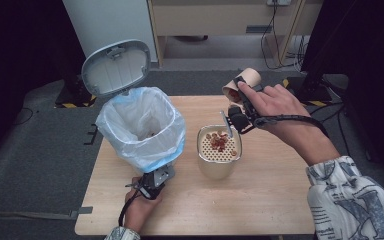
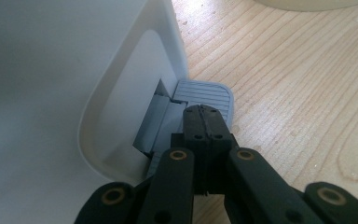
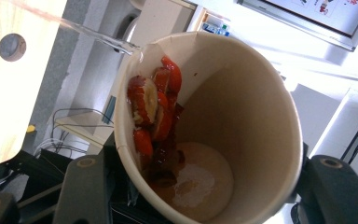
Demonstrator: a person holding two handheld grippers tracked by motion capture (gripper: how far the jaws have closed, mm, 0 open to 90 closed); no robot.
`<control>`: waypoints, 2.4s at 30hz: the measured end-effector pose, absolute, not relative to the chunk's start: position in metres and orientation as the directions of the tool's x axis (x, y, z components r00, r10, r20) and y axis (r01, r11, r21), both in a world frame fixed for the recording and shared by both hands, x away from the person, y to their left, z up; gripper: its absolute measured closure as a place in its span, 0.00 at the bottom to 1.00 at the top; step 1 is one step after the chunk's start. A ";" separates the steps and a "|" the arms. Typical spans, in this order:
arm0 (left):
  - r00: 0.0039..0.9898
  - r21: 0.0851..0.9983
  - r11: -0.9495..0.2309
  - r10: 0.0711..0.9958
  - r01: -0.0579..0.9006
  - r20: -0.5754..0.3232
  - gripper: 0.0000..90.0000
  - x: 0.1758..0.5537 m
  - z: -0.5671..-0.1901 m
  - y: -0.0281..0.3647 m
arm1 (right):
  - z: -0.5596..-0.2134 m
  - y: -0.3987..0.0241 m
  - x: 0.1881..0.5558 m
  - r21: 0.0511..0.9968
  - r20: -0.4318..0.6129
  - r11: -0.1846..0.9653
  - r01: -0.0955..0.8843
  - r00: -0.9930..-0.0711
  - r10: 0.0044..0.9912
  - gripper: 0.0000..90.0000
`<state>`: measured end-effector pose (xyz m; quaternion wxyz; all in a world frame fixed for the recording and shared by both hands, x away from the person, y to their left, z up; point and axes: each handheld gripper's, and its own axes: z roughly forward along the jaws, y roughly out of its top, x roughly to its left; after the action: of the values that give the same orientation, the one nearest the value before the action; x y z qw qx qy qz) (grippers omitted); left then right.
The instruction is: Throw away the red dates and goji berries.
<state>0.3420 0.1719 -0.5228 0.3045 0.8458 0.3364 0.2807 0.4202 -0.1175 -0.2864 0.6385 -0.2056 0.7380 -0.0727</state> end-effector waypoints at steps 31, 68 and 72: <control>0.615 0.711 -0.576 0.746 0.404 0.255 0.99 0.342 -0.523 0.172 | -0.358 -0.103 0.421 -0.603 -0.751 0.755 -0.256 -0.138 -0.646 0.49; 0.616 0.705 -0.584 0.742 0.401 0.265 0.99 0.342 -0.523 0.172 | -0.313 -0.129 0.417 -0.435 -0.879 0.877 -0.204 -0.113 -0.463 0.48; 0.616 0.705 -0.585 0.742 0.401 0.265 0.99 0.342 -0.523 0.172 | -0.313 -0.129 0.418 -0.405 -0.890 0.890 -0.210 -0.131 -0.436 0.48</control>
<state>0.3419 0.1724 -0.5227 0.3057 0.8453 0.3380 0.2789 0.4177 -0.1289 -0.3130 0.6225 -0.2164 0.7466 -0.0909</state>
